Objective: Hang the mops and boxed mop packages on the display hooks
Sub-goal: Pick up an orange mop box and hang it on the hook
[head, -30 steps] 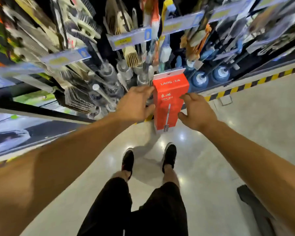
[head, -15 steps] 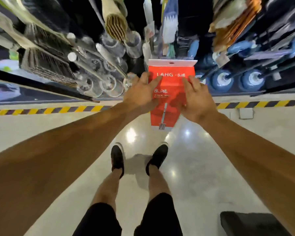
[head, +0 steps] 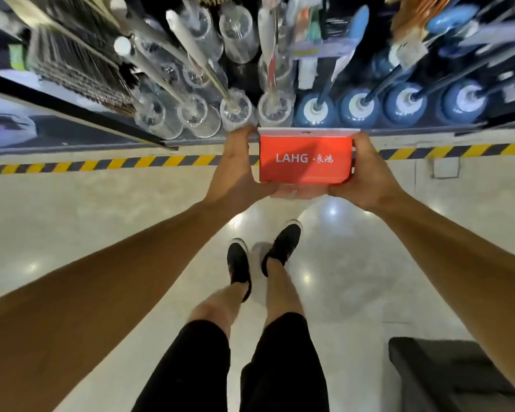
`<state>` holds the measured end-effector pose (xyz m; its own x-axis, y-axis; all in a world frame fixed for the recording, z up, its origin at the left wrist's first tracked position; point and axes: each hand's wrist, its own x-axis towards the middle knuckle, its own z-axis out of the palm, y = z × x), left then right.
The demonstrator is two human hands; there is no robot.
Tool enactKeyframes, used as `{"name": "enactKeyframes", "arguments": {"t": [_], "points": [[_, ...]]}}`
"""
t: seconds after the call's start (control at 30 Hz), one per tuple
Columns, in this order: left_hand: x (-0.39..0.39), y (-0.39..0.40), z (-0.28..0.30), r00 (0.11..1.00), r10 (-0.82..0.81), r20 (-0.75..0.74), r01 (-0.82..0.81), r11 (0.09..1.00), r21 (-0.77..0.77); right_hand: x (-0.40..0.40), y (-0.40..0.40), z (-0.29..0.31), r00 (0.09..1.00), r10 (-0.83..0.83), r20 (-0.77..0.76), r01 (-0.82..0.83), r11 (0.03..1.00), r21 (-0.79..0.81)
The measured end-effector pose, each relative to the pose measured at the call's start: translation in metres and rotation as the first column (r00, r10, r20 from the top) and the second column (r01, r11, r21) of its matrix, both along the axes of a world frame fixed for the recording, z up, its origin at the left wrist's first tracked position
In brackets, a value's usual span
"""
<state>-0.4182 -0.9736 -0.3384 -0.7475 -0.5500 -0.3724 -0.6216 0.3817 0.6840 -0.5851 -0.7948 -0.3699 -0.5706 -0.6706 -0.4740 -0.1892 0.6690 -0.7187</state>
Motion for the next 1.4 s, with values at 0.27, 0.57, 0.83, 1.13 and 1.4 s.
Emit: {"name": "enactKeyframes", "arguments": {"t": [0.27, 0.57, 0.83, 1.13, 1.4], "points": [[0.047, 0.013, -0.012, 0.98, -0.172, 0.101, 0.161, 0.981, 0.11, 0.068, 0.03, 0.022, 0.998, -0.058, -0.011, 0.059, 0.989, 0.139], [0.145, 0.004, 0.076, 0.969, -0.234, -0.076, 0.241, 0.964, 0.111, 0.162, 0.039, 0.123, 0.996, -0.092, -0.007, 0.092, 0.996, -0.013], [0.27, 0.015, 0.181, 0.976, -0.148, -0.161, 0.165, 0.981, 0.101, 0.262, 0.036, 0.213, 1.0, 0.012, 0.016, -0.009, 0.984, -0.178], [0.445, 0.045, 0.299, 0.92, 0.137, -0.368, -0.091, 0.986, 0.14, 0.402, 0.037, 0.321, 0.992, 0.116, 0.043, -0.079, 0.861, -0.503], [0.575, 0.041, 0.396, 0.751, 0.346, -0.563, -0.323, 0.935, 0.145, 0.514, -0.009, 0.448, 0.984, 0.172, -0.037, -0.148, 0.694, -0.705]]}}
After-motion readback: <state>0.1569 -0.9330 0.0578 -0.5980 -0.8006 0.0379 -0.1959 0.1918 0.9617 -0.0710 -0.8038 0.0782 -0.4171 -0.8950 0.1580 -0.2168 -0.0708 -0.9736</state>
